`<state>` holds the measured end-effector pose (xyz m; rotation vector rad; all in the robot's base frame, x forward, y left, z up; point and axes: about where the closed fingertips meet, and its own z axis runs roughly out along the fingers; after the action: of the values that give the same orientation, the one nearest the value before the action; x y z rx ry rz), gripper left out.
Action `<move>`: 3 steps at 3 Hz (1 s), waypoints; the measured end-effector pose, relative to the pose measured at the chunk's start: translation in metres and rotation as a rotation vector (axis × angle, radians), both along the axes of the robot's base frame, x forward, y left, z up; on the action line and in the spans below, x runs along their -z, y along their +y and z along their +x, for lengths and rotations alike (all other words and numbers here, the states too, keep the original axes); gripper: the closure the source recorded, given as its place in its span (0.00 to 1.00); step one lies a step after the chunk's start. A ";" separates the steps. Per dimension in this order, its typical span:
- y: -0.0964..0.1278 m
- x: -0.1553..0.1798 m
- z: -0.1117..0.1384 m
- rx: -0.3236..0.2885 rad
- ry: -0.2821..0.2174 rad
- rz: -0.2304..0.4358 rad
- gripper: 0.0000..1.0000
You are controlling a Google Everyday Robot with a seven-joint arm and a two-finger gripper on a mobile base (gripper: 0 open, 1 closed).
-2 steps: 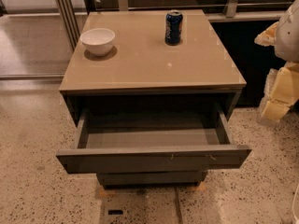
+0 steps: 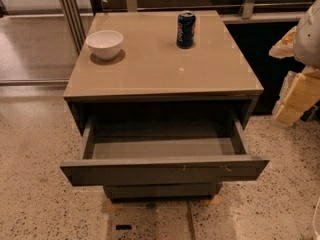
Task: Close top drawer
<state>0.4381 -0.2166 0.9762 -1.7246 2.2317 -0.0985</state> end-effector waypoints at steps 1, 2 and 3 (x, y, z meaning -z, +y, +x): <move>-0.001 0.024 -0.002 0.014 -0.006 0.046 0.42; 0.006 0.081 -0.008 0.026 0.001 0.162 0.65; 0.023 0.138 -0.007 0.026 0.021 0.281 0.88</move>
Offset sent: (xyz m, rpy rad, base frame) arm -0.0047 0.0142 -0.1589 0.3363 -0.0141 -0.0524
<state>0.4312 -0.1935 0.8387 -1.5519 2.1623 0.2187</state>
